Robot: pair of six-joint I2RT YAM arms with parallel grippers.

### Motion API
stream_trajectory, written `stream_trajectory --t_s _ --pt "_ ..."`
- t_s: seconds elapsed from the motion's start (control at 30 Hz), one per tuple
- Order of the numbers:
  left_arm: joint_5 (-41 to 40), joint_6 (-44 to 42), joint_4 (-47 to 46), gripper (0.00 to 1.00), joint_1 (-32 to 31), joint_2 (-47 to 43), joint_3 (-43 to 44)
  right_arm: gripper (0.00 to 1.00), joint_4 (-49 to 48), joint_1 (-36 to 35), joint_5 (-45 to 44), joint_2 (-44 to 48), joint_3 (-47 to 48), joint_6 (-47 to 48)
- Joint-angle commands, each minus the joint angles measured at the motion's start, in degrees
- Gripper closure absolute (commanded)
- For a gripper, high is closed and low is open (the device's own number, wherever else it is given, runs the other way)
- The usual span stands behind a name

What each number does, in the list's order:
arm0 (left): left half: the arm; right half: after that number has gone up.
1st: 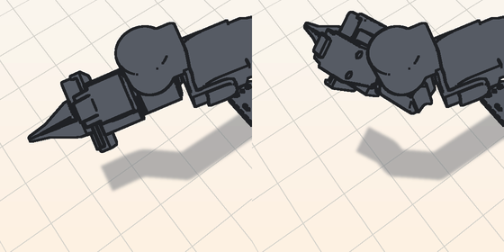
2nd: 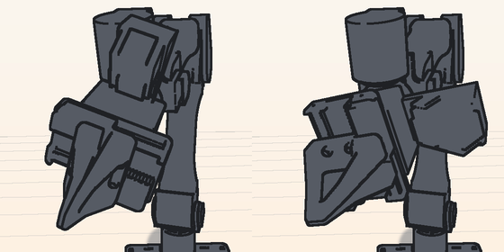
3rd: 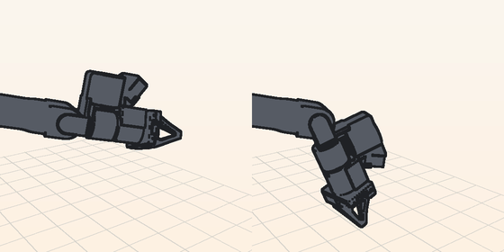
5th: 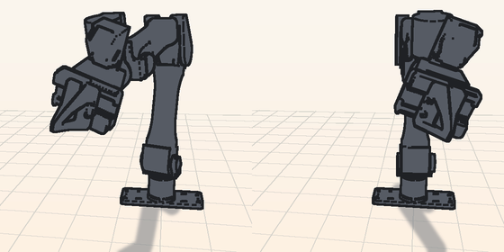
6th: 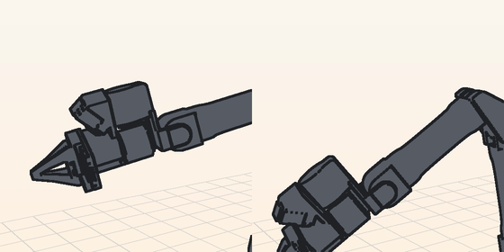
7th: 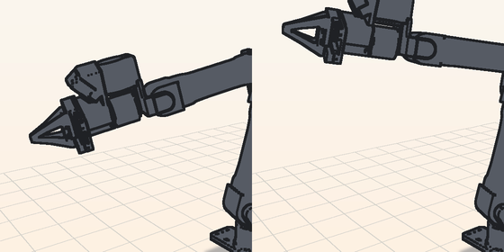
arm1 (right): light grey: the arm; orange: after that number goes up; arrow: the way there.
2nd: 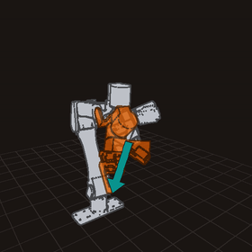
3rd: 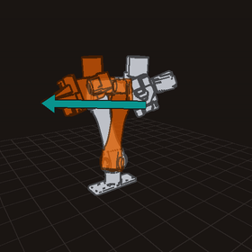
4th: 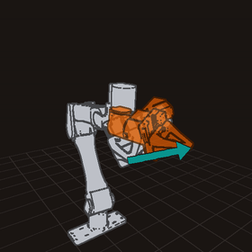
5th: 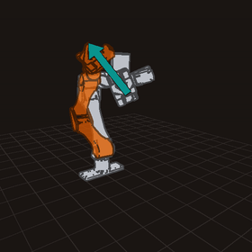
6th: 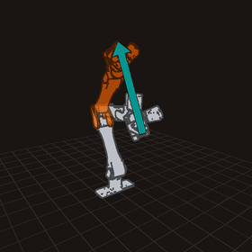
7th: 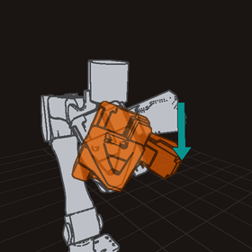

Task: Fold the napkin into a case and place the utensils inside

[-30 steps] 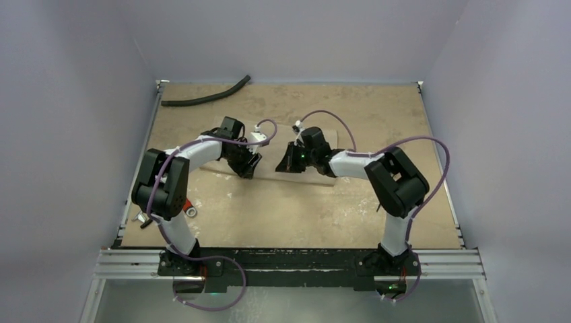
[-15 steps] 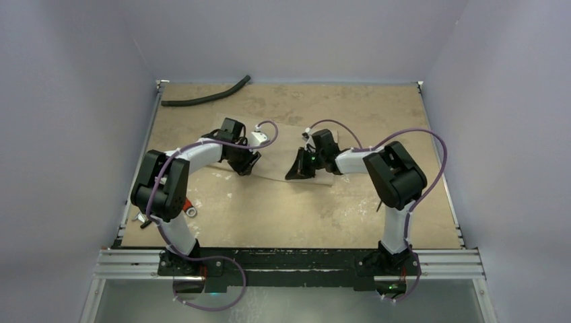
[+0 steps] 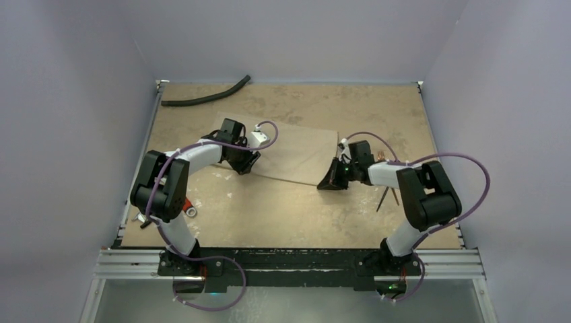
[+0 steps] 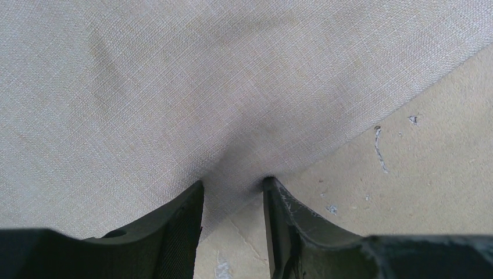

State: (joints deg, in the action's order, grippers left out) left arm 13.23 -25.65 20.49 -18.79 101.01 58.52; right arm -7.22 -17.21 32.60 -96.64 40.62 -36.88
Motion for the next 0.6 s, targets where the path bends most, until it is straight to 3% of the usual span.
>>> stream_trajectory --t_s 0.0,0.23,0.37,0.57 --pt "-7.23 -2.80 3.98 0.60 0.59 4.73 -3.84 1.00 6.87 4.27 -2.87 5.36 -3.36 4.80" --pt "-6.70 -2.41 5.27 0.61 0.59 4.15 -2.53 0.97 13.56 8.50 -4.11 9.94 -1.84 8.92" --pt "-4.67 -1.46 7.74 0.60 0.58 2.86 -0.61 0.92 13.41 5.36 -1.02 15.49 2.42 7.87" --pt "0.16 1.31 15.04 0.41 0.58 -0.37 6.57 0.90 9.78 -2.62 -0.79 11.48 9.59 1.94"
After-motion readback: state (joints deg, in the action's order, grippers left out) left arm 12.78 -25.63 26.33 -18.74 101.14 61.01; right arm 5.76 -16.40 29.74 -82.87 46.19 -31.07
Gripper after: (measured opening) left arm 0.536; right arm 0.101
